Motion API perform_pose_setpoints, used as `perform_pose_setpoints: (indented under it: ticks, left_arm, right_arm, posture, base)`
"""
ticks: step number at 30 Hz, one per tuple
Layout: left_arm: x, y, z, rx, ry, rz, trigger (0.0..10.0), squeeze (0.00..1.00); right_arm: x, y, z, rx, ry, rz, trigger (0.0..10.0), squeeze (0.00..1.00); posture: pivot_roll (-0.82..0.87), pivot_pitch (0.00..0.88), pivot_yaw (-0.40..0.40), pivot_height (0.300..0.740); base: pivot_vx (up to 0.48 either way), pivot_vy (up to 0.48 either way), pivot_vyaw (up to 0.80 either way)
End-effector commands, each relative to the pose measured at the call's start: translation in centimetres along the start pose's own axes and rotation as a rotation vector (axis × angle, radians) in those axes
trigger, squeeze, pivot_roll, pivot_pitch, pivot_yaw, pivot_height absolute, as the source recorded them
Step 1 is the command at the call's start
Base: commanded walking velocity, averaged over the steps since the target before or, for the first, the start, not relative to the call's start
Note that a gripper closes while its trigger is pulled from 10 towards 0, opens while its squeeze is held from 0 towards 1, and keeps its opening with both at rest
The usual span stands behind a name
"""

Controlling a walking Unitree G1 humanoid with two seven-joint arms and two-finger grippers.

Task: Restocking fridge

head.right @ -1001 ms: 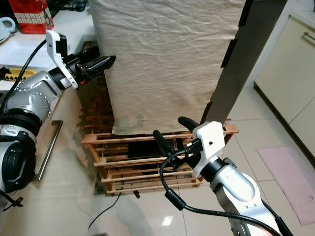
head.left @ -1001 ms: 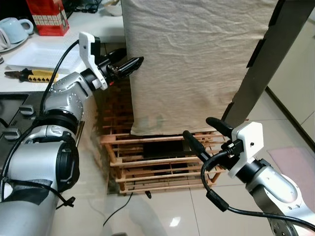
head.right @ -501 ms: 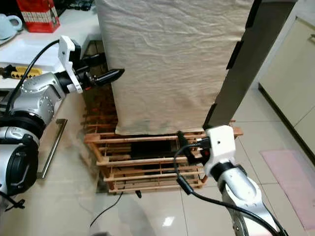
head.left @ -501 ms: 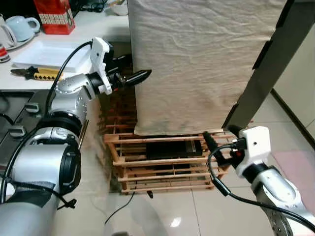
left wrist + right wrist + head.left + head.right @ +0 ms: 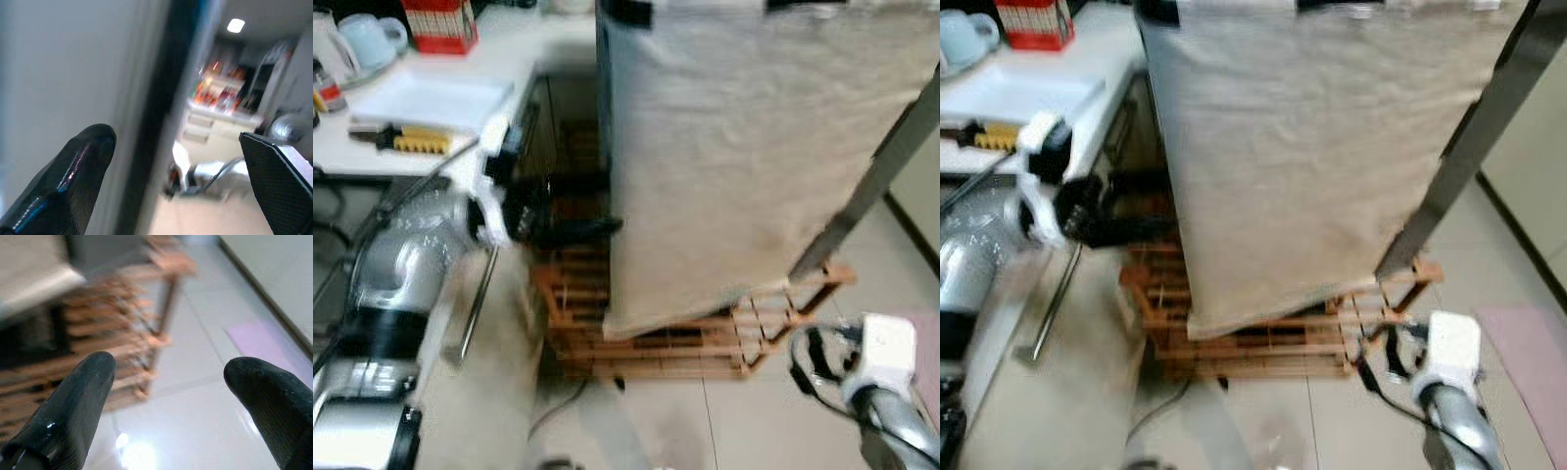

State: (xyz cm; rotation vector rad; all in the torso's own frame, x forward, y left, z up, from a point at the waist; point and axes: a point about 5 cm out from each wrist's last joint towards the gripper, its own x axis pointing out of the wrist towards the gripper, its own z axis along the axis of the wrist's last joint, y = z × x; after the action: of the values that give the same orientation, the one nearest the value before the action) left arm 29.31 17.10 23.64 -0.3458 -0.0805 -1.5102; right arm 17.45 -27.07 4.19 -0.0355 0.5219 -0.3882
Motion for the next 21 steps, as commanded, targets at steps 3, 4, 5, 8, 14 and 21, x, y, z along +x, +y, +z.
perform_pose_setpoints:
  ticks: [3,4,5,8,14,21]
  left_arm:
    - [-2.1,0.6,2.4,0.073,-0.182,0.213,10.0,0.00]
    - [-2.7,0.6,2.8,0.076,-0.219,0.256,10.0,0.00]
    - [-3.9,0.3,3.2,0.074,-0.268,0.303,10.0,0.00]
    - [-6.4,-0.4,3.1,0.053,-0.327,0.415,10.0,0.00]
    - [-6.1,0.5,0.1,0.131,-0.101,0.668,10.0,0.00]
    - [-3.5,1.7,-2.5,0.266,0.039,0.905,10.0,0.00]
  right_arm:
    - [-0.3,-1.9,-1.0,0.016,0.016,-0.104,10.0,0.00]
    - [-0.4,-2.1,-1.2,0.014,0.016,-0.115,10.0,0.00]
    - [-0.6,-2.4,-1.5,0.011,0.020,-0.133,10.0,0.00]
    - [-1.0,-3.2,-2.1,0.025,0.027,-0.175,10.0,0.00]
    - [-0.9,-2.5,-1.5,0.008,-0.016,-0.138,10.0,0.00]
    - [-0.8,0.8,2.3,0.035,-0.192,0.050,10.0,0.00]
  posture:
    - [-0.09,0.003,-0.010,0.740]
    - [-0.09,0.004,-0.007,0.740]
    - [-0.09,0.004,-0.007,0.740]
    - [-0.09,0.007,-0.010,0.740]
    - [-0.08,0.011,-0.011,0.740]
    - [-0.08,0.014,-0.003,0.740]
  base:
    - [0.000,0.000,0.00]
    - [0.000,0.000,0.00]
    - [0.000,0.000,0.00]
    - [0.000,0.000,0.00]
    - [0.000,0.000,0.00]
    - [0.000,0.000,0.00]
